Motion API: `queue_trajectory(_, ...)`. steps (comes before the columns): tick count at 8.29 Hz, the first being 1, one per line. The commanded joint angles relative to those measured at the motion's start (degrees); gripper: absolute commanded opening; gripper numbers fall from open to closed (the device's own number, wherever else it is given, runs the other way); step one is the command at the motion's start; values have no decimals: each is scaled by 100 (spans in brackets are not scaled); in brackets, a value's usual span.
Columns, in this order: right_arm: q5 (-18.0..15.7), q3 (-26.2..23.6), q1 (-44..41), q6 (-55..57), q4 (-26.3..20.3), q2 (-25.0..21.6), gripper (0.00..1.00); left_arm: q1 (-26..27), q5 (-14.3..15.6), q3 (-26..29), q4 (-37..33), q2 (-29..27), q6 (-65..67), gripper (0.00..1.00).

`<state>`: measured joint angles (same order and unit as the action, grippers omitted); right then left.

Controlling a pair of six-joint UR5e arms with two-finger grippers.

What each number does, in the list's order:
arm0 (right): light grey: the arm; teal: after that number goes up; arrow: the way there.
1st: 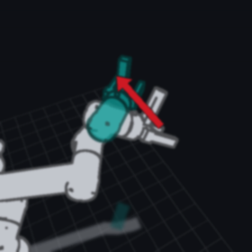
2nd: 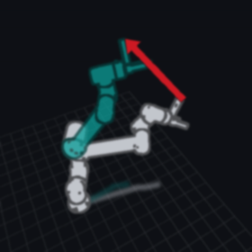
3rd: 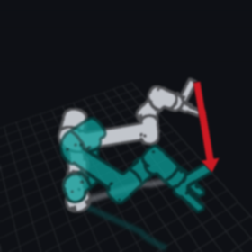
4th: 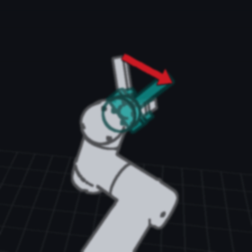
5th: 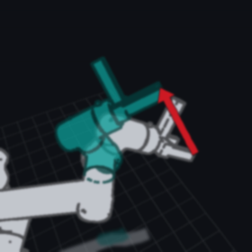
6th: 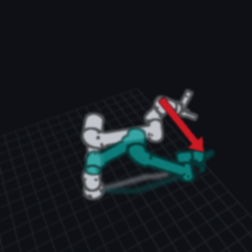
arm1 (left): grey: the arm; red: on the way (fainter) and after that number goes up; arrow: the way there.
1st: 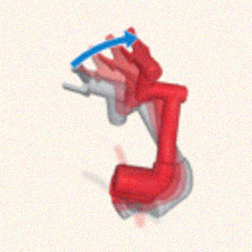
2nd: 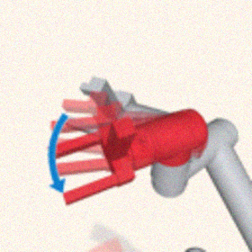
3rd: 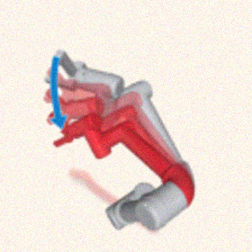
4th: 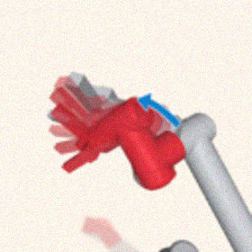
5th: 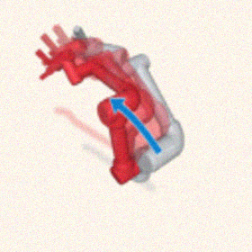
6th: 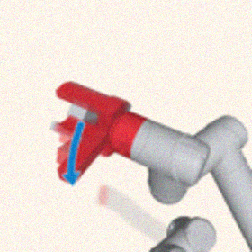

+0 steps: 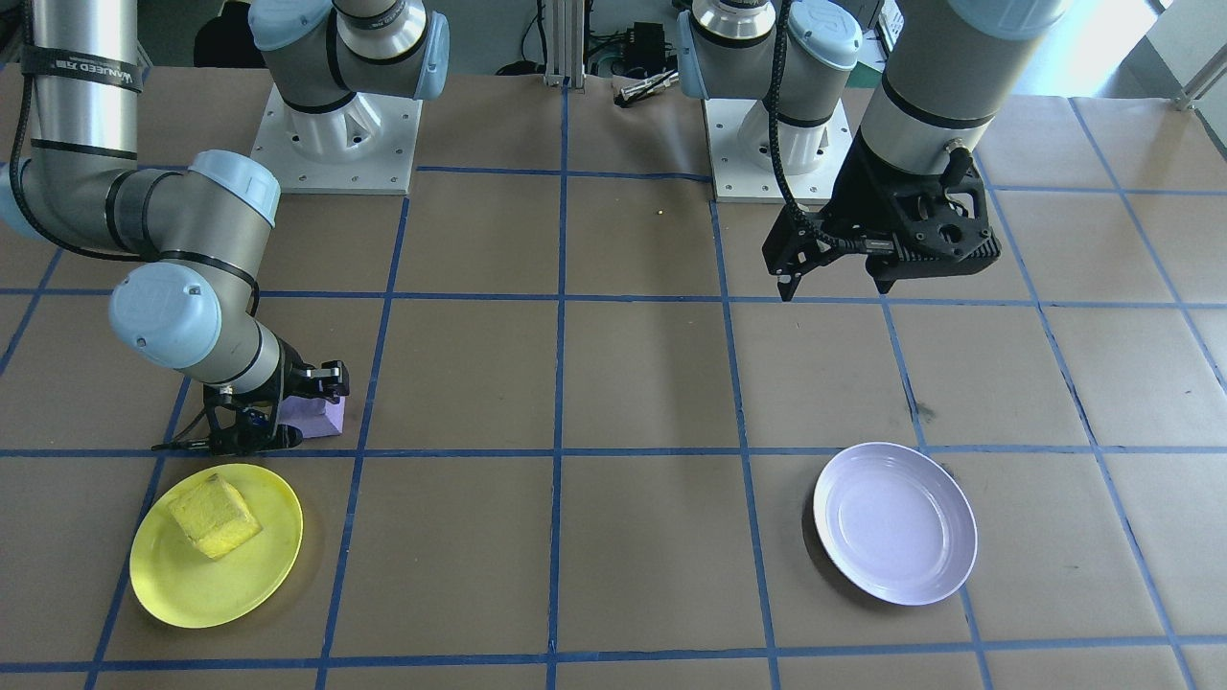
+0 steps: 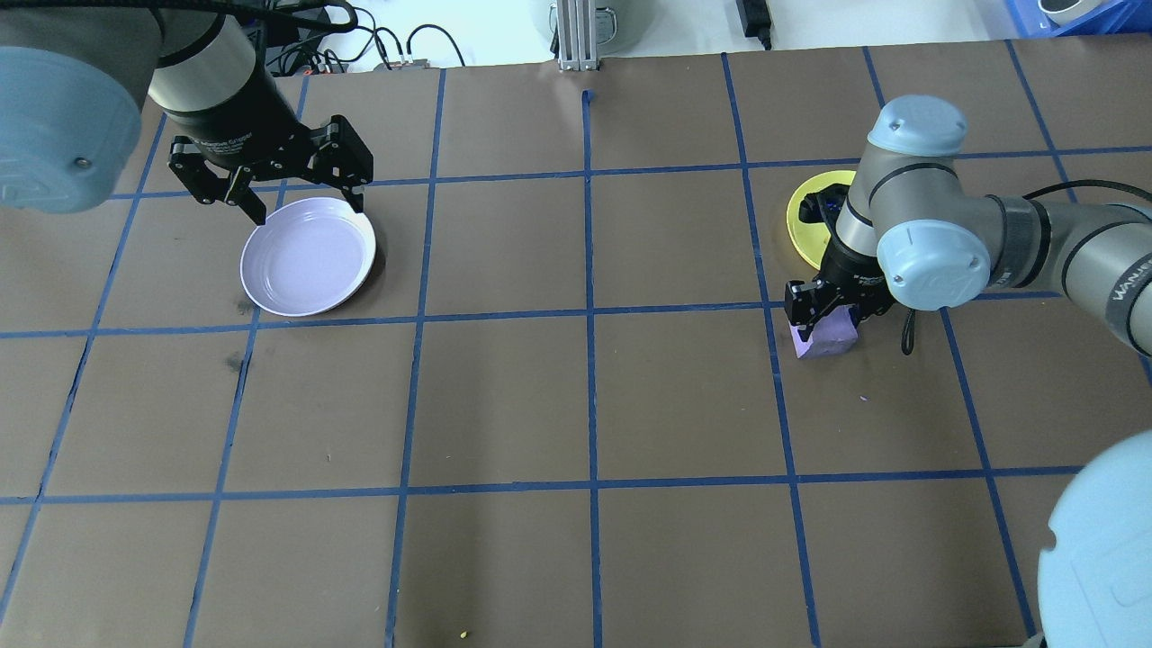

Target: Sort blocks by color into plates

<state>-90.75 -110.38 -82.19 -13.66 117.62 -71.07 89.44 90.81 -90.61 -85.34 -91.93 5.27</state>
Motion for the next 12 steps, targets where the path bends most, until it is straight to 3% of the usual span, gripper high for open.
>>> queue_trajectory(1,119,42,-208,668,15,-73,7,-6,-2,0,0,0,-8,100)
queue_trajectory(2,546,164,-619,1245,6,-169,8,-6,-2,0,8,0,0,100)
queue_trajectory(3,759,392,-1180,1991,-11,-196,8,-6,-2,0,9,0,-8,100)
queue_trajectory(6,787,911,-2878,3209,111,5,12,-6,-2,0,9,0,-8,100)
queue_trajectory(9,709,1246,-3759,3904,717,549,15,-6,-2,-9,0,-26,-52,100)
queue_trajectory(10,717,1264,-3770,3932,727,629,38,-6,-2,-9,8,-61,-52,100)
queue_trajectory(11,673,1264,-3770,3932,744,638,73,-23,7,-9,-9,-44,-61,100)
queue_trajectory(12,673,1264,-3770,3932,744,630,100,-110,15,-9,-9,-18,-235,100)
